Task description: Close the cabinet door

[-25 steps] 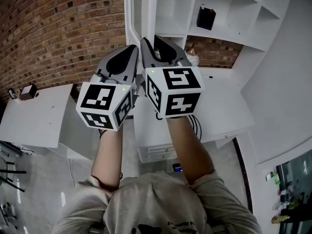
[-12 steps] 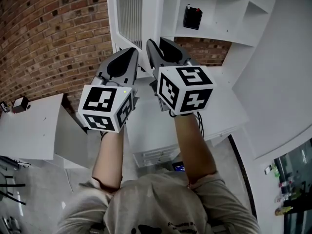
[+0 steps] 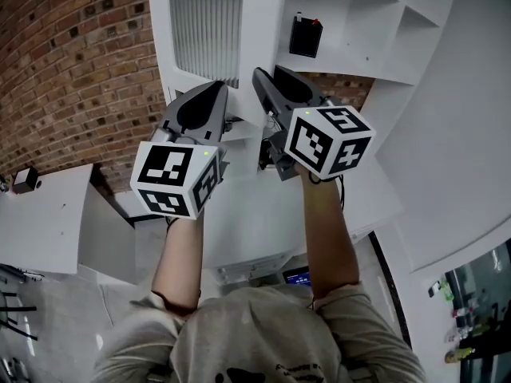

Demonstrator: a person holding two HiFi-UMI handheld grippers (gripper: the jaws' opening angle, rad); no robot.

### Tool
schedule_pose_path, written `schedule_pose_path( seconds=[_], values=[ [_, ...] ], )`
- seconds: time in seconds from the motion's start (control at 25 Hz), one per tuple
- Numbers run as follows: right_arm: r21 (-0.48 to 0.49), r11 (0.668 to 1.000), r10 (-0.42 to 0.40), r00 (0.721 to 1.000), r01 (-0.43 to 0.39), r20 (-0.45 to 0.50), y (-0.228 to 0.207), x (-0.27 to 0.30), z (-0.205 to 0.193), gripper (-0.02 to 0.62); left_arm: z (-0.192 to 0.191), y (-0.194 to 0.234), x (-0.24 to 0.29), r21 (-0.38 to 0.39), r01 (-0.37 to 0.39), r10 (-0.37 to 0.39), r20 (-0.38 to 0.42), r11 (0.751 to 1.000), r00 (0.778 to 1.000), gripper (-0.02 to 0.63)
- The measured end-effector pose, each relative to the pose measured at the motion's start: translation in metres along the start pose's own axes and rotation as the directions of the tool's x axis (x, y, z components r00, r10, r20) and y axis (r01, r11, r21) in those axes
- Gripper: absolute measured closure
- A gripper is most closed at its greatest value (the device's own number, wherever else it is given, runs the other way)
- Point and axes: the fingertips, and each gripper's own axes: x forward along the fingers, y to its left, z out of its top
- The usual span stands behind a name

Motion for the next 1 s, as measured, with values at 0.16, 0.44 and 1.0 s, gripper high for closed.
schedule_pose_path(
  seconds=[0.16,0.44,1.0],
  values=[
    [0.01,0.999,0.042,0.999,-0.042,-0.005,-0.034,0.013,-0.001,0.5,-0.006,-0.003,0.032,0.001,-0.016,0.016,-0.002,1.0,1.0,0.598],
    [0.022,0.989,0.148,0.989,-0.147,-0.006,-0.08,0.038,-0.004,0.489,-0.021,0.001,0.079,0.013,-0.068,0.068,-0.02,0.998,0.997,0.598],
    [0.042,0.948,0.315,0.949,-0.315,0.012,-0.118,0.059,-0.012,0.48,-0.038,0.004,0.124,0.032,-0.197,0.198,-0.027,0.98,0.98,0.598]
  ],
)
